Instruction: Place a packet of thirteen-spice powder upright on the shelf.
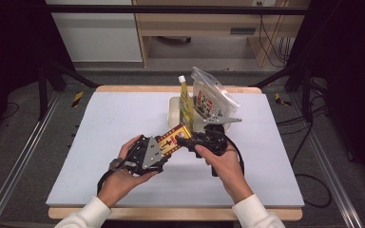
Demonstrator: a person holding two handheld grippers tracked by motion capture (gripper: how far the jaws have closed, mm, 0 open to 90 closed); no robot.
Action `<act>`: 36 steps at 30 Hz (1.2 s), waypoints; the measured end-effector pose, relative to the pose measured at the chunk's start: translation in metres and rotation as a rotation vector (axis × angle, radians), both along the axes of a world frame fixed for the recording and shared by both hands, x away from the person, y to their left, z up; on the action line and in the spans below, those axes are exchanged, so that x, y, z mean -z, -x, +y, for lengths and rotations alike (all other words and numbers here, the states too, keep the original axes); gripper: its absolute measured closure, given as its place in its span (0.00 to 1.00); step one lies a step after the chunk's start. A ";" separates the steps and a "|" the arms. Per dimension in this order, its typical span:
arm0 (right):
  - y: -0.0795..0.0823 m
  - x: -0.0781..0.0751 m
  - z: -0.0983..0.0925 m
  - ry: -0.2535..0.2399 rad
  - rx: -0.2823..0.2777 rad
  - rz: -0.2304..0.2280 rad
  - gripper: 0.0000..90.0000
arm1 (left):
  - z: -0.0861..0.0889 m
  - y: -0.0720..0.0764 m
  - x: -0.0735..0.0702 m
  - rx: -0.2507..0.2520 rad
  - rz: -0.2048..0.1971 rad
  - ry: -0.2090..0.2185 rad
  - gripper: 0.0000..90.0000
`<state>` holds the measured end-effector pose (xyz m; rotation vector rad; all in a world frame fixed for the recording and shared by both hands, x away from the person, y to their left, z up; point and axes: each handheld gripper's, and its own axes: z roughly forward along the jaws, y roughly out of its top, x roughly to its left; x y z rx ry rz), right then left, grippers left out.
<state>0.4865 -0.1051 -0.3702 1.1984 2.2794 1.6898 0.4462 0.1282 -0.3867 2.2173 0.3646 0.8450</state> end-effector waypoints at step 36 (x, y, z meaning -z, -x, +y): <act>0.005 -0.049 0.038 0.173 0.240 -0.166 0.75 | 0.110 0.003 0.046 -0.314 0.171 0.213 0.12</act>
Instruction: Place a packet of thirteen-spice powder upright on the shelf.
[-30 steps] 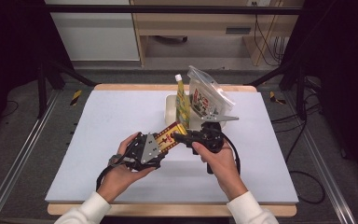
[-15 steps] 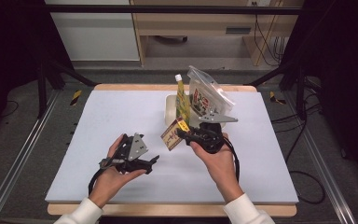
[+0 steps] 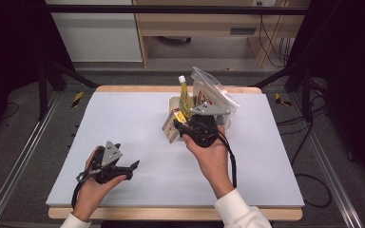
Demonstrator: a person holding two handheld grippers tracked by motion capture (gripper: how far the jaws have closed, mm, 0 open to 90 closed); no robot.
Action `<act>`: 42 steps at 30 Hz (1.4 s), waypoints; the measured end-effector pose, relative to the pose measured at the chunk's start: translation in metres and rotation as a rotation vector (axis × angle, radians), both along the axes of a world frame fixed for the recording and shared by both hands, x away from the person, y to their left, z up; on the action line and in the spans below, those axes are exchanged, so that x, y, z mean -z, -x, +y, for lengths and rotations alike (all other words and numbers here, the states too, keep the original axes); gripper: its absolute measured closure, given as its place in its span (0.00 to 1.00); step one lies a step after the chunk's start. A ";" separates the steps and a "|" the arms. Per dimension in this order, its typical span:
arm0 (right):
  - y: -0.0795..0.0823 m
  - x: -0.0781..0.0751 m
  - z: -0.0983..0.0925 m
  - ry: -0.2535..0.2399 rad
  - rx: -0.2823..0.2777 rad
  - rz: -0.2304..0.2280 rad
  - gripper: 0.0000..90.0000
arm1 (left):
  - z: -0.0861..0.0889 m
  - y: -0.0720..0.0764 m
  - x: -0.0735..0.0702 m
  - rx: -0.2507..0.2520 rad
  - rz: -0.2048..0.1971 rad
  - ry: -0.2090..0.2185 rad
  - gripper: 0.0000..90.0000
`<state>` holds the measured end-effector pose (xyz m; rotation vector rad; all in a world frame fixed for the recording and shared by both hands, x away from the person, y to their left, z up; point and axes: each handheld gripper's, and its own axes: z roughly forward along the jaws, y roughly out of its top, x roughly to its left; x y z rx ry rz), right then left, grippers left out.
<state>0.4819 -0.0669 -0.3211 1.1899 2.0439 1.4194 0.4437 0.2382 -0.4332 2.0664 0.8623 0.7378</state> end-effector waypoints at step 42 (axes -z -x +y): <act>-0.039 -0.003 0.032 0.083 0.249 -0.121 0.75 | 0.026 0.000 0.007 -0.110 0.019 -0.008 0.11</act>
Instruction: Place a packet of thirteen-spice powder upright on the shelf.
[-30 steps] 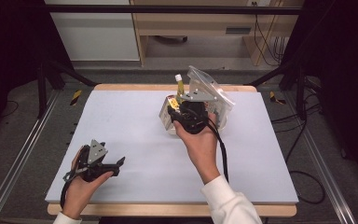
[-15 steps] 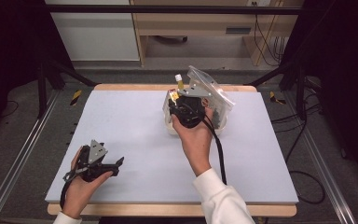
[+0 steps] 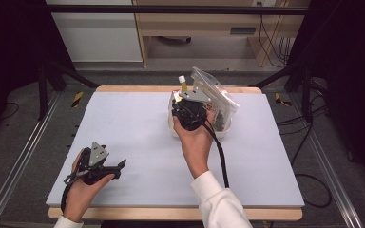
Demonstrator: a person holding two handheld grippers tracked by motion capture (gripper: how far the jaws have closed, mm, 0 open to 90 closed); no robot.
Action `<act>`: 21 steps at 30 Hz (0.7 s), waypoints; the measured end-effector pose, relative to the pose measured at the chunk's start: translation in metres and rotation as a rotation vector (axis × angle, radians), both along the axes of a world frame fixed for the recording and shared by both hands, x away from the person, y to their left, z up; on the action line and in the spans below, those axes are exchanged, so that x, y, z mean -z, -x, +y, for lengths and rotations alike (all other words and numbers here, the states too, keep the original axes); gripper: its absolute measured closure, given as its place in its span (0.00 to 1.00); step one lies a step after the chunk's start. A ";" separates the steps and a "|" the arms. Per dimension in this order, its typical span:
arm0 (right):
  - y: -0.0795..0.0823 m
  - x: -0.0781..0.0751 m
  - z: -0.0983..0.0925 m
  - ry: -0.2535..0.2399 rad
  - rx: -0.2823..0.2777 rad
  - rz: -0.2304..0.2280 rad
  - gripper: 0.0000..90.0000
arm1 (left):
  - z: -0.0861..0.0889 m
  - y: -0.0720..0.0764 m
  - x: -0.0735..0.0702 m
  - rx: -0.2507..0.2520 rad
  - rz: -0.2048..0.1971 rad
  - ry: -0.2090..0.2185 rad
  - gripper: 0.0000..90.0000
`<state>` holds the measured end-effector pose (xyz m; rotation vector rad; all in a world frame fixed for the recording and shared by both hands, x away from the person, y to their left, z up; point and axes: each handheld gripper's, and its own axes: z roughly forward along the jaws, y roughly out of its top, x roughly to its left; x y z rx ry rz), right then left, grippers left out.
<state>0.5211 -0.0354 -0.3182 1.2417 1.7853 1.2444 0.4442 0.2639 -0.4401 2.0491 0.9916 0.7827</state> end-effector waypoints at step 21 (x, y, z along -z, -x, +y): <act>-0.018 0.024 0.007 -0.045 0.082 -0.011 0.75 | -0.001 0.000 0.000 0.012 0.002 0.005 0.11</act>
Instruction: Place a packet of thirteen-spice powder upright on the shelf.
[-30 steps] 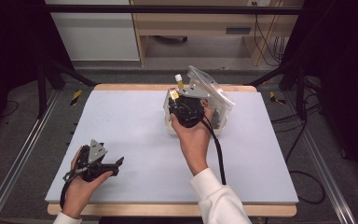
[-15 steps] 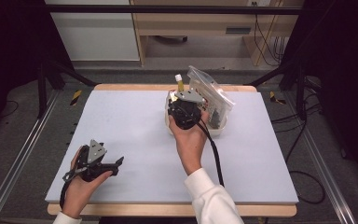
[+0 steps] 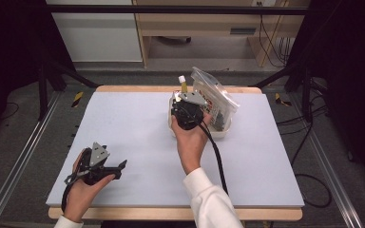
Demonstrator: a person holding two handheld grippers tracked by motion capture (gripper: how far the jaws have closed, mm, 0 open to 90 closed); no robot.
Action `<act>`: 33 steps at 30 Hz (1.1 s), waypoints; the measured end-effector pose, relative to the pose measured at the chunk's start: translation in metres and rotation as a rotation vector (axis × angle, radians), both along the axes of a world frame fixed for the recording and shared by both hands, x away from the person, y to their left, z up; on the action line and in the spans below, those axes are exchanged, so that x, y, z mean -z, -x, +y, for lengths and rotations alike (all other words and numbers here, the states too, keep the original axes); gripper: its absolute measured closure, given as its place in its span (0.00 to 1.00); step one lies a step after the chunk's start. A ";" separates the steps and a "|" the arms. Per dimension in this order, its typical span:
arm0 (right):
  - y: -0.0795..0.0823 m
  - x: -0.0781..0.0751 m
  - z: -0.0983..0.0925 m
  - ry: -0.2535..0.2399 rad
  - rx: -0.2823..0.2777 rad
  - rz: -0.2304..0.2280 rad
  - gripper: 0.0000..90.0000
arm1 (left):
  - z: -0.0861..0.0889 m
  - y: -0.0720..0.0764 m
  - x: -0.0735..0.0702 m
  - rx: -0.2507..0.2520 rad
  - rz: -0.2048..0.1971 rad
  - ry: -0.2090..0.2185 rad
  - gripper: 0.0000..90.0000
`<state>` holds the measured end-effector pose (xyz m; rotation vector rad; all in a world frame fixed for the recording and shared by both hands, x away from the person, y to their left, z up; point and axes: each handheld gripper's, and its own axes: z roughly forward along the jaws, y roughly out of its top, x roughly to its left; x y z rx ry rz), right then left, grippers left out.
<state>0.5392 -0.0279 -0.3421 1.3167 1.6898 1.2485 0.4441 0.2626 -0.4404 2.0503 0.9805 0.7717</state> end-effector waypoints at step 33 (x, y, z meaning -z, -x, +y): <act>-0.005 0.023 0.016 0.014 0.060 -0.009 0.75 | -0.004 0.000 0.001 0.025 0.004 -0.019 0.12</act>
